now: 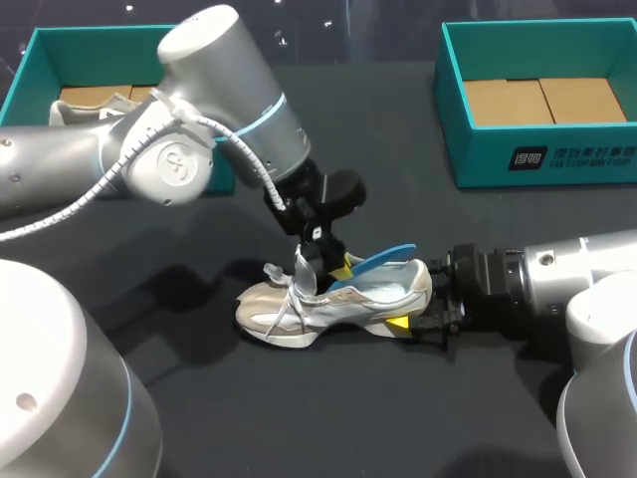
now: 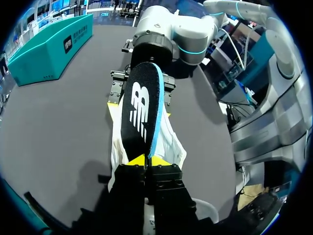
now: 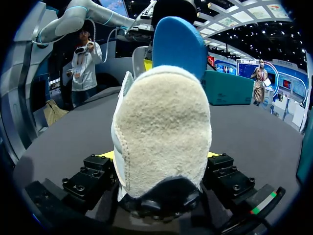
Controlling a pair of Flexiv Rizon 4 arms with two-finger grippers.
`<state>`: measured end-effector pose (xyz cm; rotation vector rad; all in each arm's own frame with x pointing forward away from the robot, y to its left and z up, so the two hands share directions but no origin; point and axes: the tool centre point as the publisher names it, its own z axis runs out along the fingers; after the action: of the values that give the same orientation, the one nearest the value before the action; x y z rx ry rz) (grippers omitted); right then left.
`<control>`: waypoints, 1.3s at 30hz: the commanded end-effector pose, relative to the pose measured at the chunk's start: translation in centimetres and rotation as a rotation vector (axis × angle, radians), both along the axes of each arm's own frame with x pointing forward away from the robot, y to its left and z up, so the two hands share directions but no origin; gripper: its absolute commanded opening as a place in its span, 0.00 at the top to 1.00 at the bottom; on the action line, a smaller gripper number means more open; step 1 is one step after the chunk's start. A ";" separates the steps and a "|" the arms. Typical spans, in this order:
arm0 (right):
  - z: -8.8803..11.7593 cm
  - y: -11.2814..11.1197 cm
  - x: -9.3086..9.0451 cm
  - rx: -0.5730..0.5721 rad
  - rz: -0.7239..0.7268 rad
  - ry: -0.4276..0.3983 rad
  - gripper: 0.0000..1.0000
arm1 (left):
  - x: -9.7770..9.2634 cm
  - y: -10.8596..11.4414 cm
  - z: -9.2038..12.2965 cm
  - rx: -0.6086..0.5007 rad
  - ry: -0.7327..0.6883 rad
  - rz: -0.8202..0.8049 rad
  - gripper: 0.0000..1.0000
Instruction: Take the shoe out of the shoebox, open the shoe tongue, remove and reinsert the insole, then place the shoe into the shoebox
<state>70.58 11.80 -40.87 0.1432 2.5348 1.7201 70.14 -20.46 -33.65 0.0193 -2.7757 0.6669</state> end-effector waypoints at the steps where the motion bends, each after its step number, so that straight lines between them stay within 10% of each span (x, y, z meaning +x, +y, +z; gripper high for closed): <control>1: -0.1 -0.1 -0.1 -0.003 -0.001 0.000 1.00 | 0.0 -0.7 0.0 0.003 0.001 0.003 1.00; 23: -0.1 -0.1 -0.1 -0.003 -0.001 0.000 1.00 | -0.8 -3.3 -0.2 0.010 -0.085 0.120 1.00; 28: -0.1 -0.1 -0.1 -0.003 -0.001 0.000 1.00 | -0.9 -3.0 0.4 -0.012 -0.117 0.161 0.64; 39: -0.1 -0.1 -0.1 -0.003 -0.001 0.000 1.00 | -1.5 -3.7 1.1 -0.075 -0.229 0.230 0.46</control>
<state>70.57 11.79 -40.87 0.1428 2.5348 1.7201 69.37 -24.30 -32.33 0.2519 -2.9727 0.8572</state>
